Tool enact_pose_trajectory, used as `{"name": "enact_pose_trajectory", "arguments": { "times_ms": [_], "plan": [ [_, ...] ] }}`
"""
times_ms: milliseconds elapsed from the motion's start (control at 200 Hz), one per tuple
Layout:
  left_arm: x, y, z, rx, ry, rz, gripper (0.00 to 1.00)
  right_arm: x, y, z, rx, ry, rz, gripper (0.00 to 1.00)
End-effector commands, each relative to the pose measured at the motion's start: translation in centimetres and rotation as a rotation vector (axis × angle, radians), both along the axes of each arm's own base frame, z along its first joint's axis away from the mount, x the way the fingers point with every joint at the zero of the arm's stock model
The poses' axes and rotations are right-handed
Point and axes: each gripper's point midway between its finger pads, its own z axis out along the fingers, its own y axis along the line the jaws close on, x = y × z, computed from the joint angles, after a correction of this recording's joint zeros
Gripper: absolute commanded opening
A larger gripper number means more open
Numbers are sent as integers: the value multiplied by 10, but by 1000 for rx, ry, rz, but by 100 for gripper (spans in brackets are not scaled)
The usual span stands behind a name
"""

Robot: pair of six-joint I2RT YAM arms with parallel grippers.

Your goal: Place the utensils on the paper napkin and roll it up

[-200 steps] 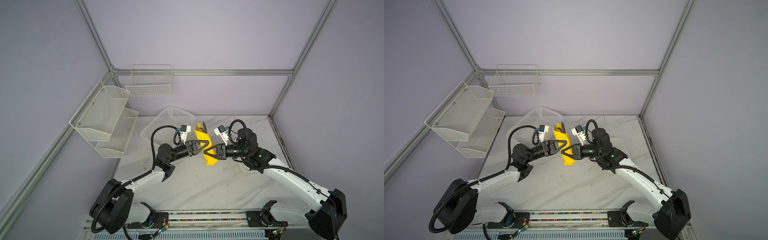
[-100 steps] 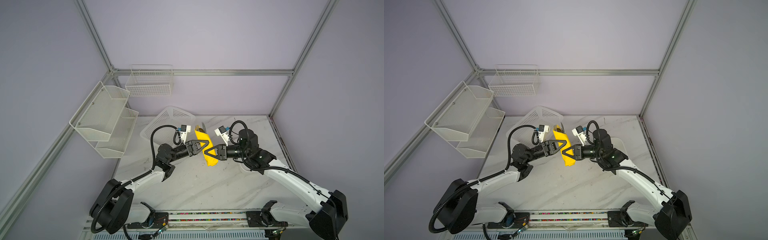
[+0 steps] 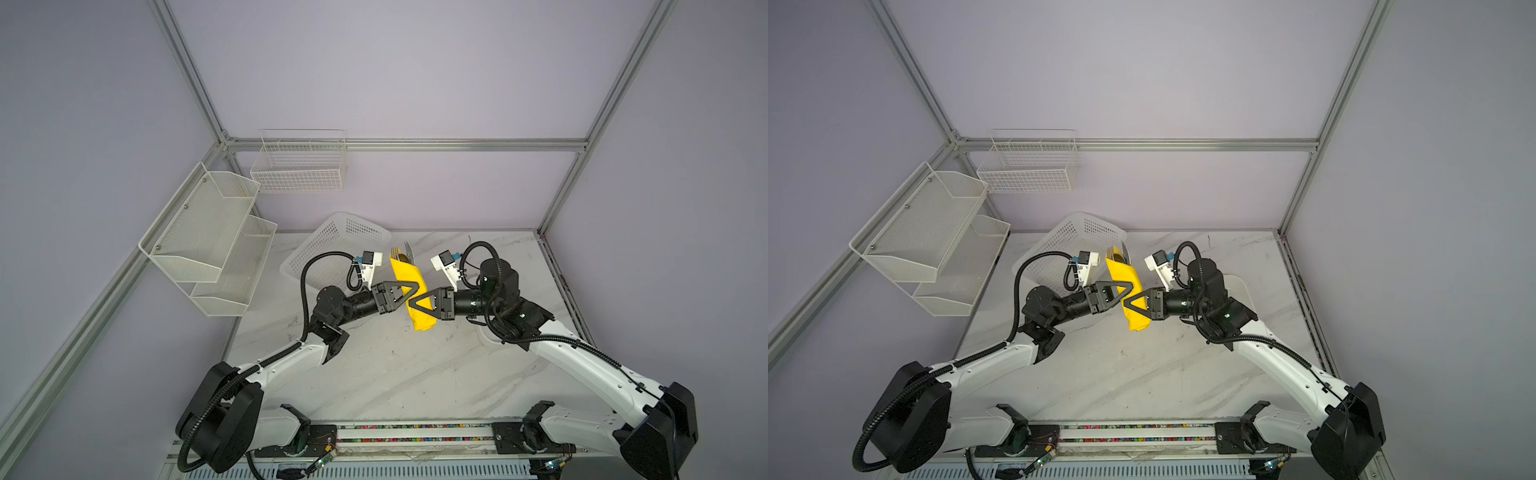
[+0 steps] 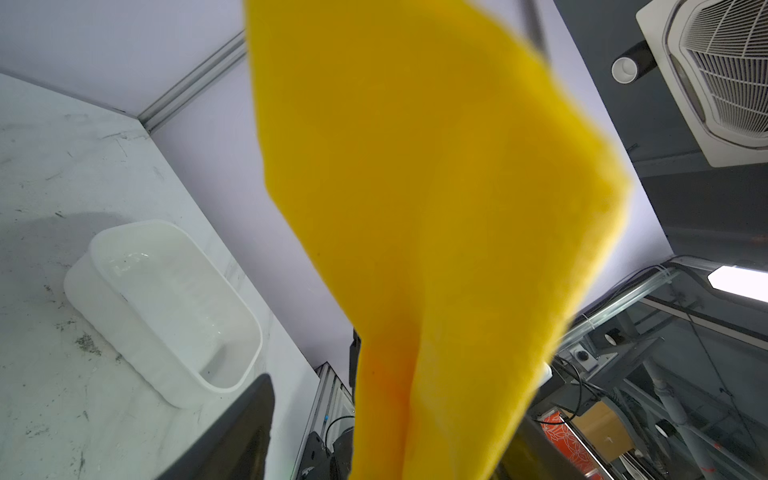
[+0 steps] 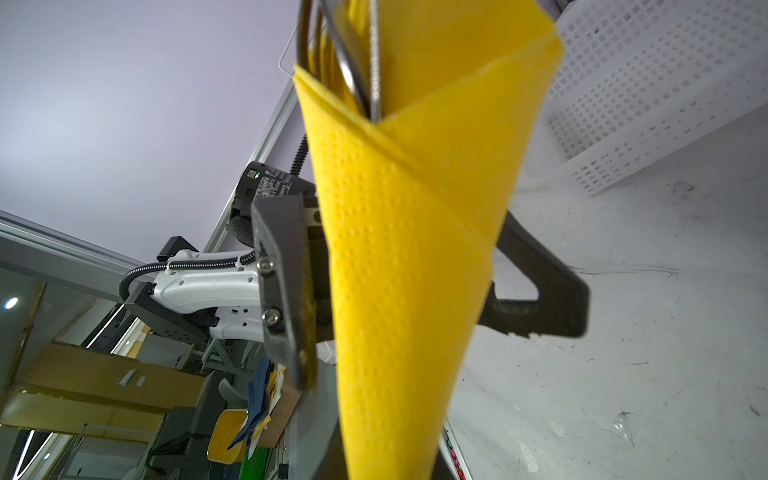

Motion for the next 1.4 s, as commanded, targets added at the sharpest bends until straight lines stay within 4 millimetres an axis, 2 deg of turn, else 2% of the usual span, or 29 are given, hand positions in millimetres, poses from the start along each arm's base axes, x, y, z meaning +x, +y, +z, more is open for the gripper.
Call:
{"name": "enact_pose_trajectory", "arguments": {
  "times_ms": [0, 90, 280, 610, 825, 1175, 1310, 1395],
  "plan": [
    [-9, -3, 44, -63, -123, -62, 72, -5, -1, 19, 58, -65, 21, 11],
    [-11, -4, 49, -87, -138, -81, 66, -5, -1, 19, 60, -63, 24, 11],
    [-10, -4, 51, -104, -138, -84, 43, -6, -2, 18, 59, -63, 23, 11],
    [-8, 1, 50, -117, -135, -42, 17, -8, -7, 17, 52, -57, 19, 13],
    [-8, 2, 54, -123, -140, -39, 12, -6, -14, 11, 45, -45, -16, 18],
    [-9, 2, 57, -130, -149, -44, 12, -14, -14, -5, 26, -11, 29, 35],
    [-10, 1, 58, -134, -154, -53, 12, -11, -10, -8, 25, -5, 41, 35],
    [-10, 1, 58, -133, -155, -56, 12, -8, -9, -4, 33, -13, 43, 32]
  ]
}}
